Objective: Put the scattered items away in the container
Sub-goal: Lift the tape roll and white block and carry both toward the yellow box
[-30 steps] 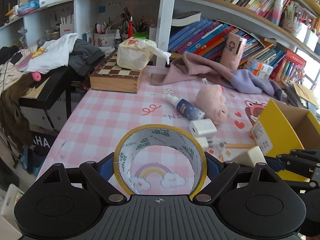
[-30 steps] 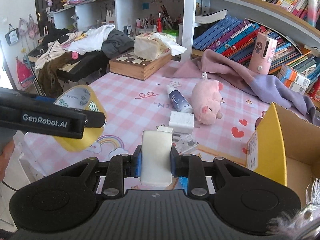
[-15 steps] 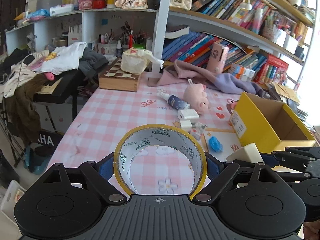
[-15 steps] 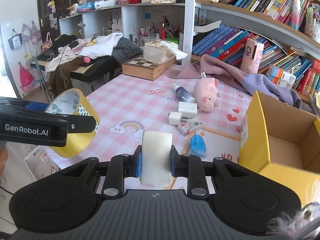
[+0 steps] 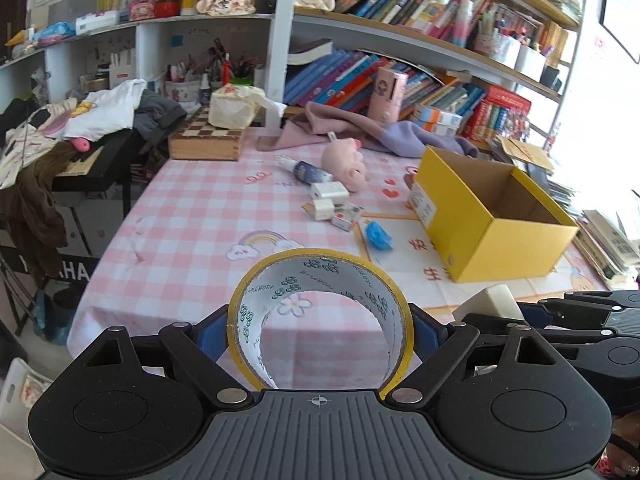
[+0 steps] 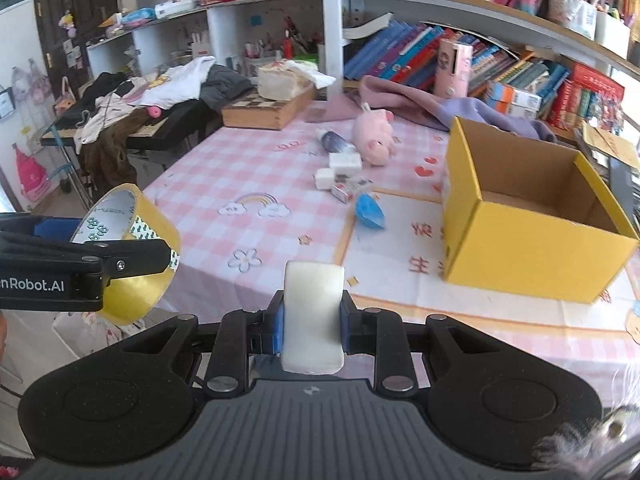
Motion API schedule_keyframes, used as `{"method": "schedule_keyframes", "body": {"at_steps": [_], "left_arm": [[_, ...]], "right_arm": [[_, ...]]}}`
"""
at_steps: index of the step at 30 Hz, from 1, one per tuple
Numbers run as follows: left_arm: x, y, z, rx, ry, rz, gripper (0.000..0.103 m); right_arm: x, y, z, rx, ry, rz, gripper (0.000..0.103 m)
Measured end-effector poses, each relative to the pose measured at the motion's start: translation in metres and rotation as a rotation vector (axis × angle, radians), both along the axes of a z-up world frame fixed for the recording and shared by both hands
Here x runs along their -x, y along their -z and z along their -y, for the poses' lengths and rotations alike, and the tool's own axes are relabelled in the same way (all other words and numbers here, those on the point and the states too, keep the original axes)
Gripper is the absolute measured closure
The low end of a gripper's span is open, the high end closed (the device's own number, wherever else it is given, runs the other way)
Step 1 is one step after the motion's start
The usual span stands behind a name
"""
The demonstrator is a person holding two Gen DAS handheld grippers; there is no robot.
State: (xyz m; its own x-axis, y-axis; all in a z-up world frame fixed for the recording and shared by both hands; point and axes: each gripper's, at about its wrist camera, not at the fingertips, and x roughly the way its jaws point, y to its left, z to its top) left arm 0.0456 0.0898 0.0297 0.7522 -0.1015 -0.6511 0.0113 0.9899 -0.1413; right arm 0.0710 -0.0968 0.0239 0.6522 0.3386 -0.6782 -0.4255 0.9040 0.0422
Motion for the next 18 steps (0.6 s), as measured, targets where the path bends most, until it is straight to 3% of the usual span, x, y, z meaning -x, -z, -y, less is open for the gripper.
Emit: {"method": "schedule_keyframes", "body": {"at_steps": [9, 18], "left_arm": [[0.008, 0.002, 0.026, 0.000, 0.106, 0.008, 0.014], [0.010, 0.004, 0.043, 0.002, 0.149, -0.003, 0.014]], "right_arm": [[0.023, 0.004, 0.032, -0.004, 0.116, -0.016, 0.079], [0.034, 0.004, 0.053, -0.012, 0.173, -0.030, 0.079]]}}
